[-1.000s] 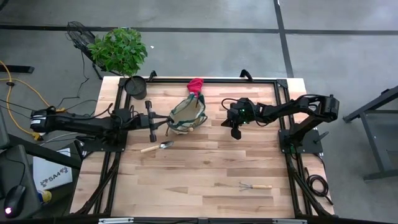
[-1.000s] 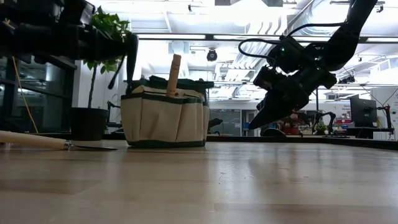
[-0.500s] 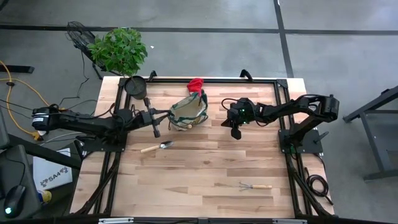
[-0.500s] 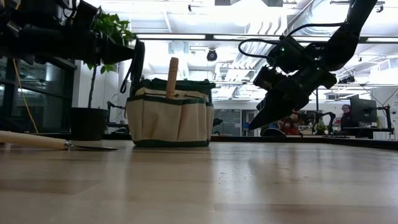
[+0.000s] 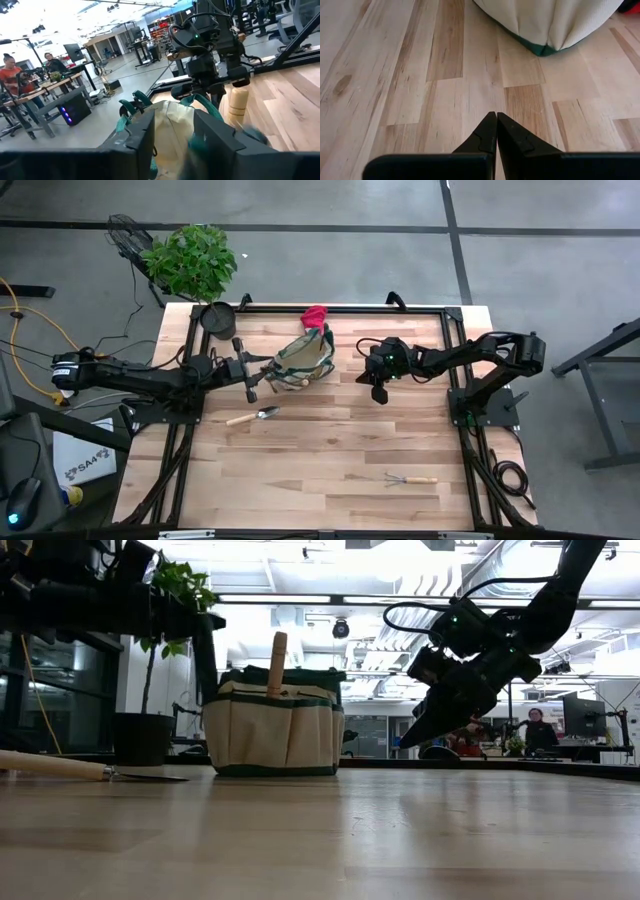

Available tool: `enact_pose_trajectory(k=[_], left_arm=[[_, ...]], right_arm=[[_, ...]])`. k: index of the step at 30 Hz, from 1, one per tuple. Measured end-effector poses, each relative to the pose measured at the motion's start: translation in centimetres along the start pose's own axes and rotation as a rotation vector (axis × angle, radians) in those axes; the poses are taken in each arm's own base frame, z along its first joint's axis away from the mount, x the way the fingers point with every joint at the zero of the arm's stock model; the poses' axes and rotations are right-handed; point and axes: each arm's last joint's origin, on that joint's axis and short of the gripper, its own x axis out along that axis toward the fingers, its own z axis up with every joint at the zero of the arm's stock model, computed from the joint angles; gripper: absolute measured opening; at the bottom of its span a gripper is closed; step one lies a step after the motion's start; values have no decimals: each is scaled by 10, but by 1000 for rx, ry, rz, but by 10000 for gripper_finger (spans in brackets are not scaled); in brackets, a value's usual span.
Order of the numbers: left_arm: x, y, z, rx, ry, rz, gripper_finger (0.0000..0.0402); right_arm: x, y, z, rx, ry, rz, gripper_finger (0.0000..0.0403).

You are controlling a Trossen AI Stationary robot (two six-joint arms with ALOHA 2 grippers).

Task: Pick & Place Garden tools in Gardening bag
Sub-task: Put the shear scissor into the gardening bag

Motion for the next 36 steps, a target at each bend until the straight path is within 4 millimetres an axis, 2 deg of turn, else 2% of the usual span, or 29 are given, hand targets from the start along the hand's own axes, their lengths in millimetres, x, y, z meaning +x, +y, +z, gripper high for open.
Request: enact_pose_trajectory(k=[16, 23, 32, 36], left_arm=[[0, 4, 4, -10, -23, 106, 145], [-1, 10, 8, -58, -35, 247, 145], [-1, 10, 9, -85, -51, 233, 145], [-1, 9, 9, -84, -53, 220, 128]], right_arm=[[0, 0, 0, -1, 0, 0, 3], [0, 0, 0, -1, 0, 0, 3], [0, 0, 0, -1, 0, 0, 3], [0, 0, 0, -1, 0, 0, 3]])
